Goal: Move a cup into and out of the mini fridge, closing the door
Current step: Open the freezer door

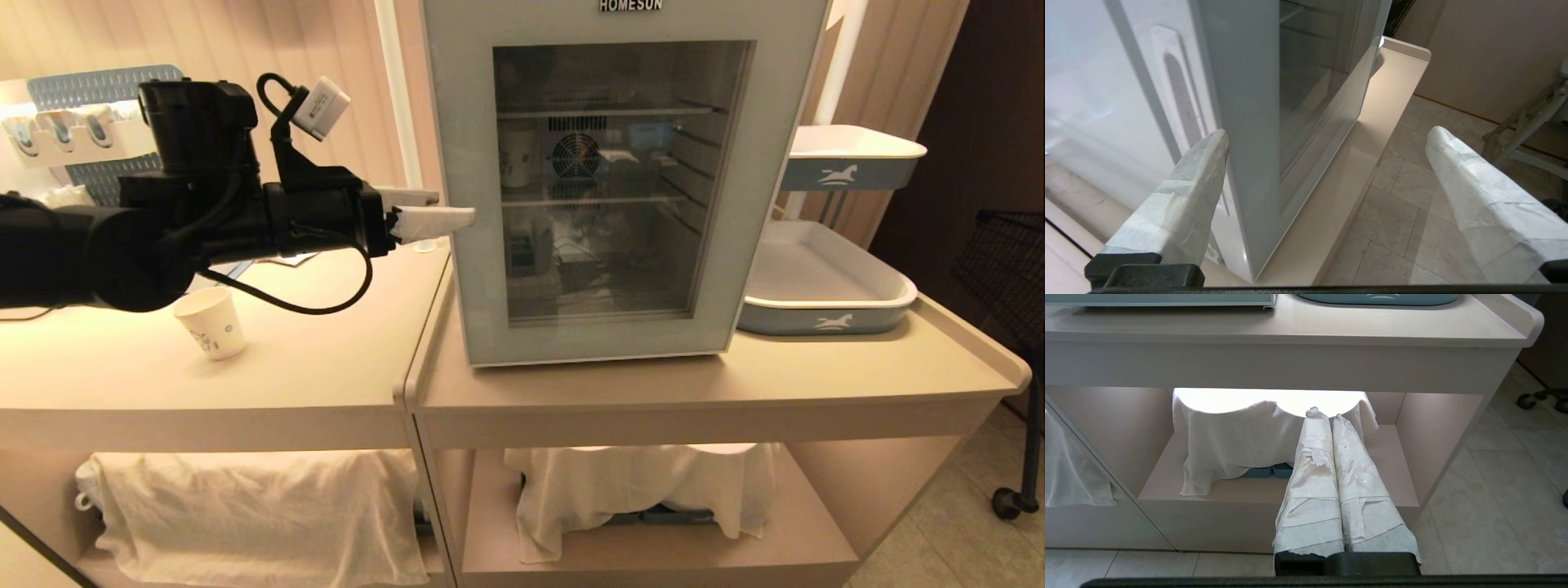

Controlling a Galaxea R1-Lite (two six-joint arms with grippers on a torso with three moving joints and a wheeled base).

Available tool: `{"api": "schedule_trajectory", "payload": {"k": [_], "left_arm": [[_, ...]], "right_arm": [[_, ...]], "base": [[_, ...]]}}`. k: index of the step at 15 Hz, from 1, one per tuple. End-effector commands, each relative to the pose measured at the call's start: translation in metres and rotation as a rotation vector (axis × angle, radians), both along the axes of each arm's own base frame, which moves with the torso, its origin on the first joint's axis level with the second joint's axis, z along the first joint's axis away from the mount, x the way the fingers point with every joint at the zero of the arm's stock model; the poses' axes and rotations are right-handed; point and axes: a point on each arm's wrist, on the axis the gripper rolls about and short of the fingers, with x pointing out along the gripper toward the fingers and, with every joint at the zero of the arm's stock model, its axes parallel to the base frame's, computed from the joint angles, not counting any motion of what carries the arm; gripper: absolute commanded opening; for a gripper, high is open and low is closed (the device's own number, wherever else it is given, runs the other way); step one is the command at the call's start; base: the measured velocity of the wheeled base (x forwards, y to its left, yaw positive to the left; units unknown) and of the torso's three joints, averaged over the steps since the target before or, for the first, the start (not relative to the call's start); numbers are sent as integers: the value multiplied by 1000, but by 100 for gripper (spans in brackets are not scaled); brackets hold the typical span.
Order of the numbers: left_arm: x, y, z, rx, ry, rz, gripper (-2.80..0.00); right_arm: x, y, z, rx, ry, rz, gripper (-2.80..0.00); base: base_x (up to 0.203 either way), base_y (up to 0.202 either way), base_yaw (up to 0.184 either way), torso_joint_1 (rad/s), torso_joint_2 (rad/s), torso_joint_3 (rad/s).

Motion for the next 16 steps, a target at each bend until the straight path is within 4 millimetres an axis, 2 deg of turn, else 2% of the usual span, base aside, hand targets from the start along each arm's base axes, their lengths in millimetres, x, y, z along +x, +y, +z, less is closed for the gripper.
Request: {"api": "schedule_trajectory", "payload": {"k": [1, 3, 10, 16], "left_arm": [[4, -1, -4, 2, 6, -4, 0], [2, 0, 2, 1, -47, -9, 0], [15, -2, -13, 35, -45, 96, 0], [21, -3, -21, 44, -32, 101, 0]], "right_arm": [[0, 0, 0, 0, 0, 1, -280], [0, 0, 0, 0, 1, 1, -280], [0, 0, 0, 0, 0, 1, -280], [0, 0, 0, 0, 0, 1, -280]], "base": [[0, 0, 0, 0, 0, 0], [0, 0, 0, 0, 0, 0], [0, 0, 0, 0, 0, 0], [0, 0, 0, 0, 0, 0]]}}
